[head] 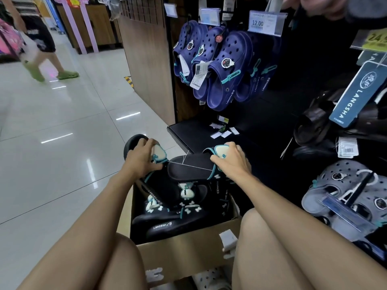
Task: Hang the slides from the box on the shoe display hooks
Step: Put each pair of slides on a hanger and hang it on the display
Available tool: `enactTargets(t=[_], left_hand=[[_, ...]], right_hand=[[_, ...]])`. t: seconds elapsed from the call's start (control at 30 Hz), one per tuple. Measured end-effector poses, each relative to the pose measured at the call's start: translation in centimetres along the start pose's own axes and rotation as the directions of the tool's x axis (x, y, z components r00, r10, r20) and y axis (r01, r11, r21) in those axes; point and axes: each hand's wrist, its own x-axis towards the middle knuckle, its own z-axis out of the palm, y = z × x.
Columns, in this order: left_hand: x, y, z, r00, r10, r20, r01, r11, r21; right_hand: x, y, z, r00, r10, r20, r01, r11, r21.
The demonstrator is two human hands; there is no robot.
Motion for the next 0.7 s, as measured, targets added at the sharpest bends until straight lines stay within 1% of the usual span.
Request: enactTargets(t=[0.07, 0.13, 0.23, 0.33, 0.4, 0.5, 0.6, 0.7], left_hand=[[0.0, 0.0, -0.2, 0.993, 0.038, 0.114, -0.050, 0.994, 0.095], [-0.1, 0.2, -0.3, 0.979, 0.064, 0.195, -0.092, 0.986, 0.136], [0.0, 0.2, -0.4, 0.973, 0.100, 0.210, -0.129, 0.983, 0.129], [0.1, 0.3, -0.7, 0.972, 0.152, 0.181, -0.166, 0.984, 0.064], [0.0, 0.8, -1.0, 0.974, 0.184, 0.135, -0.186, 0.982, 0.006], [0.0, 1.7, -1.1, 0.971, 0.239, 0.030, -0.239, 0.971, 0.005], [0.2, 2.5, -1.3, 0.952, 0.291, -0.093, -0.292, 0.956, 0.002], [0.1, 3.3, -1.6, 0.941, 0.323, -0.103, -0.324, 0.946, 0.010]], right_hand=[[0.2, 0.2, -0.1, 0.998, -0.052, -0.025, 0.052, 0.999, -0.015], [0.3, 0.3, -0.1, 0.993, -0.116, -0.027, 0.116, 0.993, -0.009], [0.5, 0.4, 0.0, 0.983, -0.181, -0.015, 0.181, 0.983, -0.019], [0.5, 0.3, 0.0, 0.971, -0.237, -0.015, 0.238, 0.970, 0.046], [0.5, 0.4, 0.0, 0.958, -0.287, 0.016, 0.284, 0.954, 0.095], [0.3, 0.3, 0.2, 0.926, -0.367, 0.086, 0.364, 0.930, 0.056], [0.2, 0.1, 0.6, 0.896, -0.429, 0.119, 0.427, 0.903, 0.042], [0.3, 0.2, 0.6, 0.880, -0.466, 0.092, 0.462, 0.885, 0.067]])
